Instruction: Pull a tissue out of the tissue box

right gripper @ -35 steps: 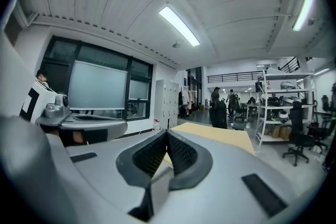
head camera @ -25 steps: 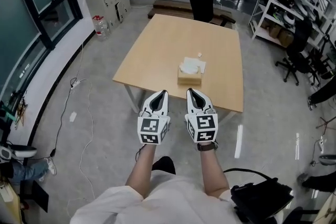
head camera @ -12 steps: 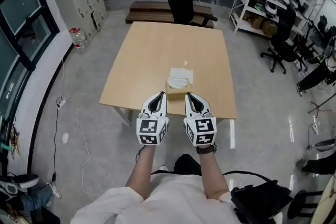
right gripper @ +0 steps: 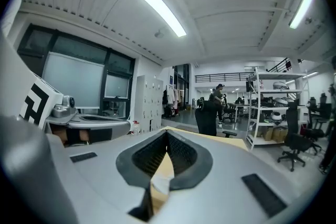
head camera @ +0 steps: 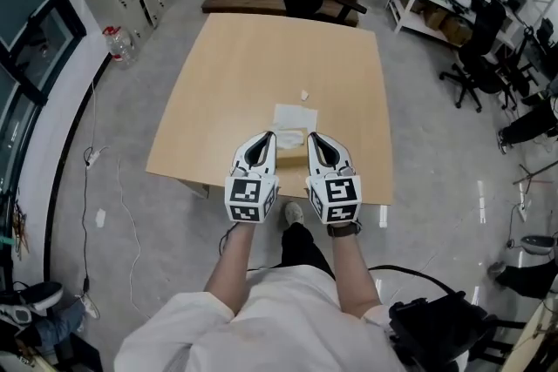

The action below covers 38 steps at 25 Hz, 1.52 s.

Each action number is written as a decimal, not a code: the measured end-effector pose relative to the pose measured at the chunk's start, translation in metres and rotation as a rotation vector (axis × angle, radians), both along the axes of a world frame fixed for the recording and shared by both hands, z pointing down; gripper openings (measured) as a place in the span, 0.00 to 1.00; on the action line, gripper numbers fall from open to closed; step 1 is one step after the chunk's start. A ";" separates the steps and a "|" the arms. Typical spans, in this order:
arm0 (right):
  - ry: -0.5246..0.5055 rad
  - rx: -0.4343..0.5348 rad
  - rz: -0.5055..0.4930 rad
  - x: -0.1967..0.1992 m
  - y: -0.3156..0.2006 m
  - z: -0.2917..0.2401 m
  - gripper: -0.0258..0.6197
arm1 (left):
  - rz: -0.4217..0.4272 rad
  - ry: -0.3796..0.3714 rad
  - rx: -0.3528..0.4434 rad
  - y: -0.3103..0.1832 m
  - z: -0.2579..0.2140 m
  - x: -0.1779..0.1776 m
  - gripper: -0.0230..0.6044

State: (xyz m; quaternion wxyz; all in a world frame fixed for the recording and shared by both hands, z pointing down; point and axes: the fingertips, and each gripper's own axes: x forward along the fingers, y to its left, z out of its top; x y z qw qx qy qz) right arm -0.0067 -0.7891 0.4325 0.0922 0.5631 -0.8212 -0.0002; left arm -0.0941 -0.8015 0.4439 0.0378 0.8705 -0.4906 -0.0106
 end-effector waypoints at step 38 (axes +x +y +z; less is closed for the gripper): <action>0.331 -0.429 -0.320 -0.004 -0.131 0.207 0.31 | -0.044 -0.041 -0.299 -0.144 0.162 0.009 0.02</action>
